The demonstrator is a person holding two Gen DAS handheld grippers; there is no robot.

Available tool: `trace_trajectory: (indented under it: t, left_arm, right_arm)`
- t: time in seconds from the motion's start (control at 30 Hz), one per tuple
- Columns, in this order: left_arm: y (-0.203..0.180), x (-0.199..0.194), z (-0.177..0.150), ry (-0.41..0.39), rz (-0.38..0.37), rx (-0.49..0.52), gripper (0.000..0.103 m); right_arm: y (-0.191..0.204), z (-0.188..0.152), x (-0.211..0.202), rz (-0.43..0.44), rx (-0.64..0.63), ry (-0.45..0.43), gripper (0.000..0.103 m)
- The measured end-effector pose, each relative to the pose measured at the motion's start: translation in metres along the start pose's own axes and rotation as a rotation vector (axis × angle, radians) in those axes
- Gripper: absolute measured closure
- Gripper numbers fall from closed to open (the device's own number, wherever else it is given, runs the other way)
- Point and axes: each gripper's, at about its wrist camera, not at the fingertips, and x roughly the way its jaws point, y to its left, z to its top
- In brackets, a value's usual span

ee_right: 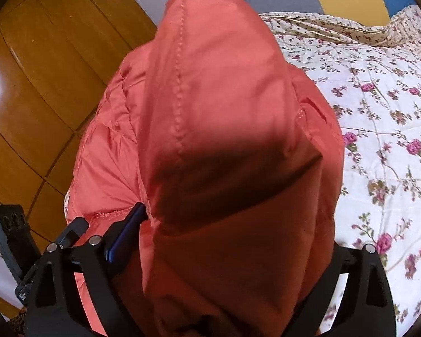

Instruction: Fold large clothes

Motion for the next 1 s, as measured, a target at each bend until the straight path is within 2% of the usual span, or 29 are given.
trace_trajectory:
  t: [0.1,0.17,0.2,0.23,0.3,0.37,0.53,0.67,0.83,1.0]
  left_arm:
    - [-0.013,-0.015,0.004,-0.032,0.017,0.019,0.007]
    - [-0.025,-0.020,0.008,-0.048,0.046,0.067,0.005]
    - [-0.030,-0.018,0.010,-0.045,0.073,0.092,0.005]
    - [-0.036,-0.013,0.011,-0.030,0.133,0.135,0.005]
    - [-0.041,0.002,0.009,0.011,0.212,0.206,0.003]
    - [-0.041,0.014,0.004,0.051,0.221,0.222,0.003]
    - [-0.035,0.014,0.001,0.086,0.210,0.156,0.003]
    - [-0.036,-0.005,0.000,0.085,0.194,0.109,0.003]
    - [-0.048,-0.033,-0.009,0.083,0.210,0.077,0.003]
    - [-0.063,-0.057,-0.024,0.082,0.208,0.112,0.003]
  right_arm:
    - [0.012,-0.010,-0.031,-0.039,-0.001,-0.053,0.011]
    - [0.014,-0.011,-0.042,-0.070,-0.013,-0.091,0.011]
    - [0.015,-0.012,-0.047,-0.101,-0.019,-0.106,0.011]
    - [0.013,-0.012,-0.048,-0.143,-0.027,-0.109,0.011]
    - [0.011,-0.014,-0.041,-0.197,-0.052,-0.082,0.010]
    - [0.010,-0.019,-0.032,-0.235,-0.082,-0.047,0.010]
    - [0.006,-0.024,-0.038,-0.226,-0.026,-0.034,0.008]
    - [0.022,-0.030,-0.062,-0.268,-0.073,-0.072,0.002]
    - [0.047,-0.046,-0.095,-0.269,-0.155,-0.122,0.002]
    - [0.068,-0.063,-0.120,-0.277,-0.211,-0.156,0.002]
